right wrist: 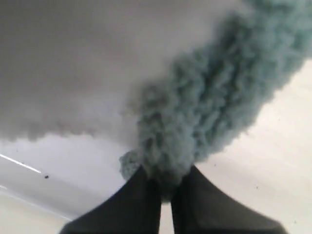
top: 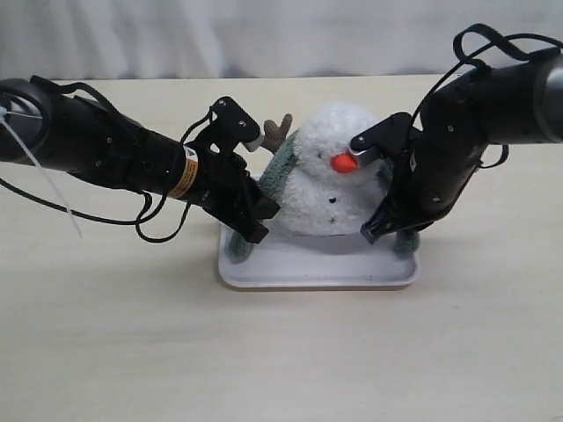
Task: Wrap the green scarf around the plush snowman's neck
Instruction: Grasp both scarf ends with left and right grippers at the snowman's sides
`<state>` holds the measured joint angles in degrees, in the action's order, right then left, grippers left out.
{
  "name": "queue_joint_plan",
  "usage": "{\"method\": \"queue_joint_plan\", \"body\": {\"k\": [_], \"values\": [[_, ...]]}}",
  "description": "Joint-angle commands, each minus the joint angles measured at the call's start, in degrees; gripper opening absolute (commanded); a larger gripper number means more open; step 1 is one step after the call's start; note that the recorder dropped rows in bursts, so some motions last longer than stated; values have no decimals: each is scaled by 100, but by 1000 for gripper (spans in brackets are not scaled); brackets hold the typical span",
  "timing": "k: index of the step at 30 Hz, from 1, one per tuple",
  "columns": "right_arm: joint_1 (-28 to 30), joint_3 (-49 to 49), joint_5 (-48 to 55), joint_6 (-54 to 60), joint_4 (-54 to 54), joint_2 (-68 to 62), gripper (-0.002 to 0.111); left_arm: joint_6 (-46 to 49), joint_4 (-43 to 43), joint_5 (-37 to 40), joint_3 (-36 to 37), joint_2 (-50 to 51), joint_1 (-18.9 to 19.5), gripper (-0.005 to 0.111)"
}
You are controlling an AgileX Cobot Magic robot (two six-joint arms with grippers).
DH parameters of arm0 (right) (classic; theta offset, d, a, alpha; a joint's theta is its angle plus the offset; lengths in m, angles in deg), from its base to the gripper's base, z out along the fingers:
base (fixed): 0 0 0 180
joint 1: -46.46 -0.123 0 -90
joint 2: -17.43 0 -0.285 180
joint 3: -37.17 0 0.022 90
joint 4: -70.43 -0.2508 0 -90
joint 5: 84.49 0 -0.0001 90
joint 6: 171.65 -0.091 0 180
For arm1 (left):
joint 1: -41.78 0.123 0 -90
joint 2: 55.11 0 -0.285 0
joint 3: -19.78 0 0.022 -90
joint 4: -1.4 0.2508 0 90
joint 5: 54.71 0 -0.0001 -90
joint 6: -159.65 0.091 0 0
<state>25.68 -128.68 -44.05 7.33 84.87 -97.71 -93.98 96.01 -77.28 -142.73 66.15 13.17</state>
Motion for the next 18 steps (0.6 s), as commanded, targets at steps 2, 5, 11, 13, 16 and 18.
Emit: {"method": "queue_joint_plan", "body": {"k": [2, 5, 11, 13, 16, 18], "values": [[-7, 87, 583, 11, -43, -9, 4, -25, 24, -51, -35, -270, -9, 37], [-7, 87, 1144, 11, -86, -9, 4, -25, 13, -27, -35, -307, -9, 37], [-7, 87, 902, 291, -452, -9, 4, -292, 117, -253, 13, -307, -9, 37], [-7, 87, 873, 353, -492, -9, 4, -355, 417, -278, 35, -307, -9, 37], [-7, 60, 896, 361, -533, 17, 18, -744, 533, -432, 83, -307, -9, 37], [-7, 51, 920, 368, -677, 145, 34, -709, 533, -750, 119, -307, -9, 37]]}}
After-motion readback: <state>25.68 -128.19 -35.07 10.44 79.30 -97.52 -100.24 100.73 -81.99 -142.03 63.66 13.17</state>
